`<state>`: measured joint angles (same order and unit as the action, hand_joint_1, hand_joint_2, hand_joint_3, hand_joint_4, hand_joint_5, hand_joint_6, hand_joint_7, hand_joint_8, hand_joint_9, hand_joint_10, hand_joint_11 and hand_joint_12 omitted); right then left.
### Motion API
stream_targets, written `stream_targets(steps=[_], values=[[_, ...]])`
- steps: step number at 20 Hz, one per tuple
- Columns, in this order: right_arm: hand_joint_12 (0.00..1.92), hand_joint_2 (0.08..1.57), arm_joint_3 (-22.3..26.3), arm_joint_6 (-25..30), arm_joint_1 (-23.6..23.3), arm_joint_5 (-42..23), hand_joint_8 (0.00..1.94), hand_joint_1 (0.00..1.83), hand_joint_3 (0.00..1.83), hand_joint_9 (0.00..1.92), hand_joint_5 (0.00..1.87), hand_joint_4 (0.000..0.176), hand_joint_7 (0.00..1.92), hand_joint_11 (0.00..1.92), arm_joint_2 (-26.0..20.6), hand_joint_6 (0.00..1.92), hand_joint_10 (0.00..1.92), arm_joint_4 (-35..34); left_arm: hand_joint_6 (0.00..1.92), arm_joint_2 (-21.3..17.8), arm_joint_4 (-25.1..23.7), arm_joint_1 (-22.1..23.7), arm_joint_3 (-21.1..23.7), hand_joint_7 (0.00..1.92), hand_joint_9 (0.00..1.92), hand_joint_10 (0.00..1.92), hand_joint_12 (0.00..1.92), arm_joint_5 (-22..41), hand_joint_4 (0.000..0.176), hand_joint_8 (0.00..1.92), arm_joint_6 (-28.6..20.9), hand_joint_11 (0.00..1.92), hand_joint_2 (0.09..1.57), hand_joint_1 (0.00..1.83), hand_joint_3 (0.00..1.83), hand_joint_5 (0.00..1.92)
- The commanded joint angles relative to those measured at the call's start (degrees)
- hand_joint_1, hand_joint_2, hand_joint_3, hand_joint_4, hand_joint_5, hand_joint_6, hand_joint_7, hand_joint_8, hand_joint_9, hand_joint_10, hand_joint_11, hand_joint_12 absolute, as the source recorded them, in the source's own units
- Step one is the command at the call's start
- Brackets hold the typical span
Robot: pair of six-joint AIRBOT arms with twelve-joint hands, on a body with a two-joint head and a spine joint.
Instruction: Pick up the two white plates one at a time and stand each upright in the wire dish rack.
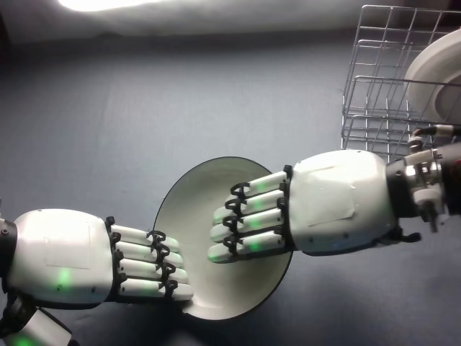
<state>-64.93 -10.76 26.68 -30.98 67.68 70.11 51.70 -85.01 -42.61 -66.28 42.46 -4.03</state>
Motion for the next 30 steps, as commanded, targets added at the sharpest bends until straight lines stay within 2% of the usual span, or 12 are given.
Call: stream_targets(steps=[1, 8, 15, 19, 20, 21, 22, 23, 24, 25, 26, 30], values=[[0.41, 1.10, -0.45, -0.28, -0.55, -3.41, 0.00, 1.68, 0.01, 0.00, 0.00, 0.000, 0.00, 0.00, 0.59, 0.00, 0.00, -2.33, 0.00, 0.48, 0.19, -0.02, 0.41, 0.00, 0.00, 0.00, 0.00, 2.61, 0.000, 0.00, -0.15, 0.00, 1.15, 0.00, 0.00, 0.00], [0.57, 1.12, -4.91, -0.41, -1.40, -3.09, 0.00, 1.72, 0.01, 0.00, 0.00, 0.000, 0.00, 0.00, 5.07, 0.00, 0.00, -2.34, 0.00, 0.50, 0.24, 0.16, 0.48, 0.00, 0.00, 0.00, 0.00, 2.61, 0.000, 0.00, -0.27, 0.00, 1.15, 0.00, 0.00, 0.00], [0.99, 1.17, -5.44, -0.47, -1.89, -2.40, 0.00, 1.74, 0.01, 0.03, 0.03, 0.000, 0.00, 0.00, 6.26, 0.01, 0.01, -2.34, 0.00, 0.54, 0.26, 0.17, 0.49, 0.00, 0.00, 0.00, 0.00, 2.59, 0.000, 0.00, -0.38, 0.00, 1.15, 0.00, 0.00, 0.00], [1.26, 1.19, -5.46, -0.47, -1.87, -1.94, 0.02, 1.65, 0.00, 0.31, 0.28, 0.000, 0.29, 0.00, 6.31, 0.02, 0.04, -2.35, 0.00, 0.54, 0.26, 0.17, 0.48, 0.00, 0.00, 0.00, 0.00, 2.58, 0.000, 0.00, -0.39, 0.00, 1.15, 0.00, 0.00, 0.00], [1.29, 1.19, -5.45, -0.47, -1.87, -1.94, 0.01, 1.61, 0.00, 0.39, 0.34, 0.000, 0.36, 0.08, 6.40, 0.02, 0.05, -2.35, 0.00, 0.54, 0.26, 0.16, 0.48, 0.00, 0.00, 0.00, 0.00, 2.57, 0.000, 0.00, -0.39, 0.00, 1.15, 0.00, 0.00, 0.00], [1.59, 1.15, -5.44, -0.47, -1.84, -1.91, 0.02, 1.79, 0.00, 0.56, 0.48, 0.000, 0.50, 0.46, 6.46, 0.04, 0.09, -2.35, 0.00, 0.54, 0.26, 0.14, 0.48, 0.00, 0.00, 0.00, 0.00, 2.53, 0.000, 0.00, -0.39, 0.00, 1.15, 0.00, 0.00, 0.00], [1.59, 1.11, -5.44, -0.47, -1.84, -1.80, 0.03, 1.82, 0.01, 0.74, 0.67, 0.000, 0.69, 0.59, 6.50, 0.07, 0.11, -2.35, 0.00, 0.54, 0.27, 0.14, 0.47, 0.00, 0.00, 0.00, 0.00, 2.51, 0.000, 0.00, -0.39, 0.00, 1.15, 0.00, 0.00, 0.00], [1.73, 1.14, -5.44, -0.47, -1.83, -1.72, 0.04, 1.77, 0.01, 0.66, 0.77, 0.000, 0.79, 0.64, 6.52, 0.07, 1.08, -2.35, 0.00, 0.54, 0.28, 0.14, 0.47, 0.00, 0.00, 0.00, 0.00, 2.51, 0.000, 0.00, -0.39, 0.00, 1.15, 0.00, 0.00, 0.00], [1.76, 1.13, -5.44, -0.47, -1.79, -1.65, 0.06, 1.75, 0.00, 0.72, 0.88, 0.000, 0.91, 0.62, 6.54, 0.10, 1.20, -2.35, 0.00, 0.54, 0.29, 0.14, 0.45, 0.00, 0.00, 0.00, 0.00, 2.50, 0.000, 0.00, -0.39, 0.00, 1.15, 0.00, 0.00, 0.00], [1.64, 1.13, -5.44, -0.47, -1.76, -1.61, 0.66, 1.54, 0.00, 0.87, 0.85, 0.000, 0.94, 0.77, 6.54, 0.89, 1.13, -2.35, 0.00, 0.54, 0.30, 0.12, 0.45, 0.00, 0.00, 0.00, 0.00, 2.48, 0.000, 0.00, -0.40, 0.00, 1.15, 0.00, 0.00, 0.00], [1.57, 1.12, -5.45, -0.47, -1.75, -1.58, 0.80, 1.50, 0.00, 0.91, 0.84, 0.000, 0.94, 0.84, 6.54, 1.06, 1.10, -2.35, 0.00, 0.54, 0.35, 0.12, 0.45, 0.00, 0.00, 0.00, 0.00, 2.47, 0.000, 0.00, -0.49, 0.00, 1.15, 0.00, 0.00, 0.00], [1.42, 1.08, -5.44, -0.49, -1.82, -1.69, 0.79, 1.49, 0.00, 1.02, 0.95, 0.000, 0.99, 0.95, 6.48, 0.93, 0.94, -2.37, 0.00, 0.08, 1.13, 1.09, 0.48, 0.00, 0.00, 0.00, 0.00, 2.69, 0.000, 0.00, -1.07, 0.00, 1.15, 0.00, 0.00, 0.00]])
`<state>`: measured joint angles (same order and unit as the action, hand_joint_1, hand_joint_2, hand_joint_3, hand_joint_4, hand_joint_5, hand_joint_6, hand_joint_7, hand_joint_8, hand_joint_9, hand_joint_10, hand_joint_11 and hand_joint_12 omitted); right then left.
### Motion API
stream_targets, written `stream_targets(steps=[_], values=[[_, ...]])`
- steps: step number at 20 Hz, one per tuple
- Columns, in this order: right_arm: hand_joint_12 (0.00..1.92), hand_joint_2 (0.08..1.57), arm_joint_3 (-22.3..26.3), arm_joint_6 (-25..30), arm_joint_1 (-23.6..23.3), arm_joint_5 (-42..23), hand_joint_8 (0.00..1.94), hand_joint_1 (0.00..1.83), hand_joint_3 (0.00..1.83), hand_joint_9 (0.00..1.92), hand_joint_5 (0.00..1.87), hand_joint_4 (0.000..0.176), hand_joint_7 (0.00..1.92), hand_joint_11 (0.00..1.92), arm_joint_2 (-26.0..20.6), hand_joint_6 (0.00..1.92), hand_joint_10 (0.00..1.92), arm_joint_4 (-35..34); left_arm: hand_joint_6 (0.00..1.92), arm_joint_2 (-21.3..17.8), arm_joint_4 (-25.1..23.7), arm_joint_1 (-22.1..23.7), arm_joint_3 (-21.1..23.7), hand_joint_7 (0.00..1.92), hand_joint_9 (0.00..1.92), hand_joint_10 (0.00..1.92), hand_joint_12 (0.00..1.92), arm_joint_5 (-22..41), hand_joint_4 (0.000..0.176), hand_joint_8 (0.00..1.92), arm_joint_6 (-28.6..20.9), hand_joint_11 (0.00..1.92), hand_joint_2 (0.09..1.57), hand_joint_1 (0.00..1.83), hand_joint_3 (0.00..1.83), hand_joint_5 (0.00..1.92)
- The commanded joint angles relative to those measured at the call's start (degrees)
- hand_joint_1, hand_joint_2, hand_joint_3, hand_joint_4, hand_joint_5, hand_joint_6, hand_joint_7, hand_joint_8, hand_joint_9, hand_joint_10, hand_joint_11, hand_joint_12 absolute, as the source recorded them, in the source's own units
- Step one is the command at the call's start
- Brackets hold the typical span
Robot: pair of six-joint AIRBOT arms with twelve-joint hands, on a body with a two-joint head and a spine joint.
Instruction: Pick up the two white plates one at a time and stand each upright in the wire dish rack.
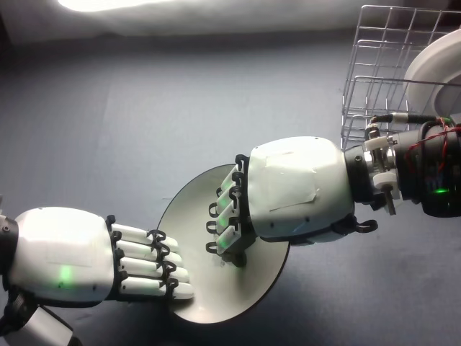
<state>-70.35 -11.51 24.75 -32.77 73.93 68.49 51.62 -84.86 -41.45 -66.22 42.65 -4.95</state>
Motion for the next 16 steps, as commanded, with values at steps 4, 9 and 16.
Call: stream_targets(steps=[4, 9, 16], values=[[1.40, 1.05, 0.18, 0.26, -0.64, -1.48, 0.69, 1.50, 0.00, 1.08, 1.01, 0.000, 1.06, 0.97, -0.68, 0.81, 0.87, -0.78, 0.00, -1.31, 3.61, 3.91, 0.85, 0.00, 0.00, 0.00, 0.00, 4.23, 0.000, 0.00, -0.25, 0.00, 1.15, 0.00, 0.00, 0.00], [1.16, 1.06, 3.93, 0.26, -2.19, -2.32, 0.75, 1.39, 0.00, 1.09, 1.03, 0.000, 1.07, 1.03, -4.29, 0.85, 0.99, -6.21, 0.00, -3.31, 5.32, 10.85, 0.87, 0.00, 0.00, 0.00, 0.00, 5.40, 0.000, 0.00, -0.25, 0.00, 1.15, 0.00, 0.00, 0.00], [1.18, 1.06, 12.38, 0.38, -5.73, -0.87, 0.73, 1.39, 0.00, 1.08, 1.04, 0.000, 1.07, 1.04, -12.36, 0.85, 0.98, -19.38, 0.00, -5.19, 5.77, 16.07, -2.17, 0.00, 0.00, 0.00, 0.00, 3.59, 0.000, 0.00, -0.28, 0.00, 1.15, 0.00, 0.00, 0.00]])
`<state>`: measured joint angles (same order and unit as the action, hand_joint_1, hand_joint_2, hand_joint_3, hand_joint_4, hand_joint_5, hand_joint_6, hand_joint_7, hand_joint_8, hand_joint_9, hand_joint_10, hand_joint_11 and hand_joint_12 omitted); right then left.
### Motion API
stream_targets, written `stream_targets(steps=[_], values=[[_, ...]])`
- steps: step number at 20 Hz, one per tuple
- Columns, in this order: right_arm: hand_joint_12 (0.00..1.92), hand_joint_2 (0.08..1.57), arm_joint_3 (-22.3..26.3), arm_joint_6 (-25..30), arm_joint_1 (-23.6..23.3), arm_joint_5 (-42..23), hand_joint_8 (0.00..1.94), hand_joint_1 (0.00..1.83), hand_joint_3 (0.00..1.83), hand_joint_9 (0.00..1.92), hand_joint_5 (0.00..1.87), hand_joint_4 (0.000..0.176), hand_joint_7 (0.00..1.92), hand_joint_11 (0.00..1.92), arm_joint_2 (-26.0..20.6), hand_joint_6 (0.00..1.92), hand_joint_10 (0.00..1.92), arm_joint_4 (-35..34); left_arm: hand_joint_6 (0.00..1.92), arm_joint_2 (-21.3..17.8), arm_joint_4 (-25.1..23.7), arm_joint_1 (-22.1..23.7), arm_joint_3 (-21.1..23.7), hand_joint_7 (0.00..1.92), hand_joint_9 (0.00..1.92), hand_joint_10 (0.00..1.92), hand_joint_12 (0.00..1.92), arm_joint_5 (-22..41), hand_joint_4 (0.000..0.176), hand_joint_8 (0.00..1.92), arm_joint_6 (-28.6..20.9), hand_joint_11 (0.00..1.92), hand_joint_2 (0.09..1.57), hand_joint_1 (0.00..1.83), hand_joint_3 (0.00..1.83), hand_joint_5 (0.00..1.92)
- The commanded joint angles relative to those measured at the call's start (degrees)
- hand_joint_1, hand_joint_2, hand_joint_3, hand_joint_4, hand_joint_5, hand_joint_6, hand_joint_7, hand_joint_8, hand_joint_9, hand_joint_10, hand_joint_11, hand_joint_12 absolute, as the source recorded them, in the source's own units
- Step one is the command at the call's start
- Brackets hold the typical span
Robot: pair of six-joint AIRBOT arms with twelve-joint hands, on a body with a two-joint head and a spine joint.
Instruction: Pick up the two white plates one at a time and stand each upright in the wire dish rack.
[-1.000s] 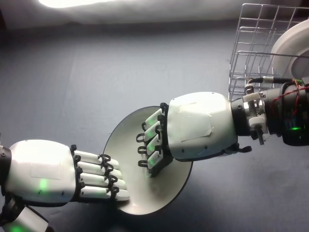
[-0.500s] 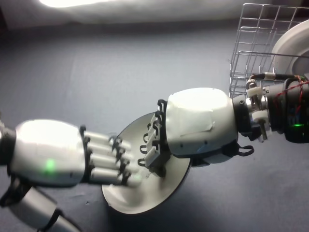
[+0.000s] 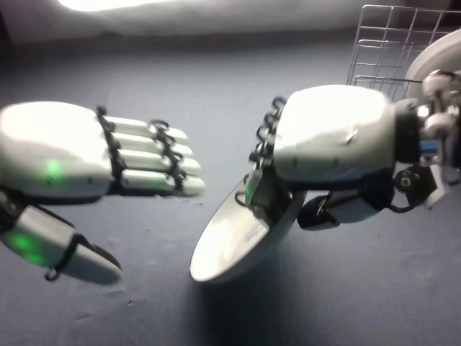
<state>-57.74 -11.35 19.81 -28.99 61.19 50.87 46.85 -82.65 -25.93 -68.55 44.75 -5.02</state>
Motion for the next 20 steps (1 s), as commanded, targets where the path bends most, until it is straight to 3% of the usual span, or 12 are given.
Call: stream_targets(steps=[1, 5, 6, 11, 13, 20], values=[[1.17, 1.06, 0.94, 0.26, -1.03, -4.59, 0.74, 1.39, 0.00, 1.08, 1.04, 0.000, 1.07, 1.02, -0.91, 0.87, 0.98, -4.46, 0.00, -0.54, 3.56, 0.87, -0.77, 0.00, 0.00, 0.00, 0.00, 1.08, 0.000, 0.00, -0.56, 0.00, 1.16, 0.00, 0.00, 0.00], [1.20, 1.07, 4.12, 0.91, -2.96, -3.48, 0.80, 1.39, 0.00, 1.05, 1.01, 0.000, 1.04, 0.98, -5.06, 0.89, 1.03, -16.87, 0.00, -0.85, 3.53, 1.31, -4.17, 0.00, 0.00, 0.00, 0.00, 0.90, 0.000, 0.00, -2.36, 0.00, 1.16, 0.00, 0.00, 0.00], [1.22, 1.07, 5.25, 1.01, -4.94, -2.29, 0.76, 1.39, 0.00, 1.06, 1.02, 0.000, 1.06, 1.01, -7.40, 0.89, 1.01, -24.56, 0.00, -1.49, 2.95, 1.88, -4.97, 0.00, 0.00, 0.00, 0.00, 1.43, 0.000, 0.00, -2.91, 0.00, 1.16, 0.00, 0.00, 0.00], [1.08, 1.07, 6.89, 1.35, -8.86, 0.84, 0.82, 1.39, 0.00, 1.06, 1.02, 0.000, 1.05, 1.04, -10.92, 0.88, 0.99, -34.22, 0.00, -1.94, 1.26, 3.03, -4.45, 0.00, 0.00, 0.00, 0.00, 1.80, 0.000, 0.00, -4.13, 0.00, 1.16, 0.00, 0.00, 0.00], [1.10, 1.08, 7.48, 1.45, -11.04, 2.63, 0.84, 1.39, 0.00, 1.04, 0.98, 0.000, 1.02, 1.04, -12.45, 0.94, 1.02, -38.69, 0.00, -2.06, 1.01, 3.07, -4.35, 0.00, 0.00, 0.00, 0.00, 1.88, 0.000, 0.00, -4.27, 0.00, 1.17, 0.00, 0.01, 0.00], [1.14, 1.07, 7.76, 1.57, -15.10, 8.49, 0.81, 1.39, 0.00, 1.06, 1.03, 0.000, 1.04, 1.00, -16.58, 0.86, 1.00, -47.20, 0.00, -1.89, -0.57, 3.58, -4.30, 0.00, 0.00, 0.00, 0.00, 1.94, 0.000, 0.00, -5.05, 0.00, 1.16, 0.00, 0.00, 0.00]])
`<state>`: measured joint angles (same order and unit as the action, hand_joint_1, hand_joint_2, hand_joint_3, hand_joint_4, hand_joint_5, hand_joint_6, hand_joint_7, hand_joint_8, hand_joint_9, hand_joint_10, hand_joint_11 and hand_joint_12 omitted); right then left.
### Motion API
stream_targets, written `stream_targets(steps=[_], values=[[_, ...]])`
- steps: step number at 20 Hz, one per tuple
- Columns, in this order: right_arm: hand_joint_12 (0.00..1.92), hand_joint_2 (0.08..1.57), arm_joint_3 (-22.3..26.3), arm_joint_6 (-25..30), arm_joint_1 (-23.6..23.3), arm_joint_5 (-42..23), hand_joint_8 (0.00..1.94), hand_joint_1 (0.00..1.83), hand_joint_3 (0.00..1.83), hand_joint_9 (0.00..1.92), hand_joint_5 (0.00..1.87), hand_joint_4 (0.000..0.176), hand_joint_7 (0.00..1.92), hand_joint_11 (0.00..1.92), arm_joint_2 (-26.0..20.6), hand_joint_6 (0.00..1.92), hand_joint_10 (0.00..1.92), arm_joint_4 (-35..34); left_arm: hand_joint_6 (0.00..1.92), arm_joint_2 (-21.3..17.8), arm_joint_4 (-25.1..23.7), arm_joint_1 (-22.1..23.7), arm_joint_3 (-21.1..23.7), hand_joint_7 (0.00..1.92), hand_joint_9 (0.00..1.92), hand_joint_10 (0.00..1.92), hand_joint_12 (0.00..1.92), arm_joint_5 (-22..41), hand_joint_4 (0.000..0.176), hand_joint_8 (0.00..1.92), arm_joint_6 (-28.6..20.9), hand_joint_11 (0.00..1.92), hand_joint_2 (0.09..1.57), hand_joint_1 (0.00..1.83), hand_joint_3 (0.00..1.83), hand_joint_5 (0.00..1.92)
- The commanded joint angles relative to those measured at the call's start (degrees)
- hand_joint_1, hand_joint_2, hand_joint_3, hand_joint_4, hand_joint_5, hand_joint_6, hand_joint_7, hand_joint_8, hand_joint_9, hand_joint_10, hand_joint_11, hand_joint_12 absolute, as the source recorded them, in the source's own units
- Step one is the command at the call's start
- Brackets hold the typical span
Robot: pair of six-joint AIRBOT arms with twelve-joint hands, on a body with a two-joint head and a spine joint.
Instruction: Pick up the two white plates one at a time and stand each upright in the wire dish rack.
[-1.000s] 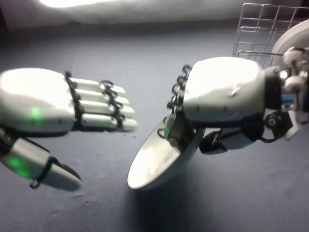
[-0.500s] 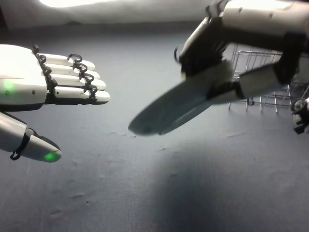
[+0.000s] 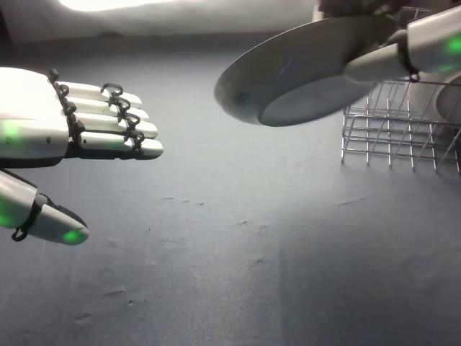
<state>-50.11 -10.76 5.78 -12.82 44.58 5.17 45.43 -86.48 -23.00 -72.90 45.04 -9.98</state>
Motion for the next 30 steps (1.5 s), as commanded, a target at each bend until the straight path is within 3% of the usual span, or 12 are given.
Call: stream_targets(steps=[1, 8, 10, 12, 22, 30], values=[[1.14, 1.07, 0.01, 0.92, -1.46, -7.20, 0.81, 1.39, 0.00, 1.06, 1.02, 0.000, 1.04, 1.00, -0.67, 0.87, 1.00, -1.62, 0.00, -0.48, 3.21, 0.66, 0.12, 0.00, 0.00, 0.00, 0.00, 1.66, 0.000, 0.00, -0.13, 0.00, 1.16, 0.00, 0.00, 0.00], [1.12, 1.08, -0.37, 0.66, -3.31, -4.28, 0.88, 1.38, 0.00, 1.02, 1.00, 0.000, 0.99, 0.98, -3.75, 0.93, 1.04, -5.39, 0.00, -0.57, 3.12, 0.69, -0.05, 0.00, 0.00, 0.00, 0.00, 1.66, 0.000, 0.00, -0.27, 0.00, 1.16, 0.00, 0.00, 0.00], [1.07, 1.06, -0.89, 0.59, -3.33, -3.31, 0.80, 1.39, 0.00, 1.08, 1.02, 0.000, 1.04, 1.03, -4.60, 0.88, 0.96, -5.43, 0.00, -0.56, 3.12, 0.74, 0.02, 0.00, 0.00, 0.00, 0.00, 1.66, 0.000, 0.00, -0.39, 0.00, 1.17, 0.00, 0.00, 0.00], [1.08, 1.07, -1.51, 0.33, -3.31, -2.38, 0.84, 1.39, 0.00, 1.06, 1.01, 0.000, 1.03, 1.02, -5.13, 0.89, 0.98, -5.41, 0.00, -0.57, 3.11, 0.75, -0.01, 0.00, 0.00, 0.00, 0.00, 1.67, 0.000, 0.00, -0.40, 0.00, 1.17, 0.00, 0.00, 0.00], [1.16, 1.09, -5.87, -0.13, 1.01, -2.29, 0.89, 1.38, 0.00, 1.03, 0.98, 0.000, 0.97, 0.99, -5.46, 0.95, 1.06, -3.79, 0.00, -0.76, 2.33, 0.71, 1.43, 0.00, 0.00, 0.00, 0.00, 1.84, 0.000, 0.00, -0.63, 0.00, 1.16, 0.00, 0.00, 0.00], [1.09, 1.08, -8.94, -0.79, 6.68, -4.55, 0.88, 1.38, 0.00, 1.05, 0.99, 0.000, 0.99, 1.02, -5.42, 0.93, 1.01, -0.09, 0.00, -0.44, 2.30, 0.60, 1.43, 0.00, 0.00, 0.00, 0.00, 1.77, 0.000, 0.00, -0.63, 0.00, 1.16, 0.00, 0.00, 0.00]])
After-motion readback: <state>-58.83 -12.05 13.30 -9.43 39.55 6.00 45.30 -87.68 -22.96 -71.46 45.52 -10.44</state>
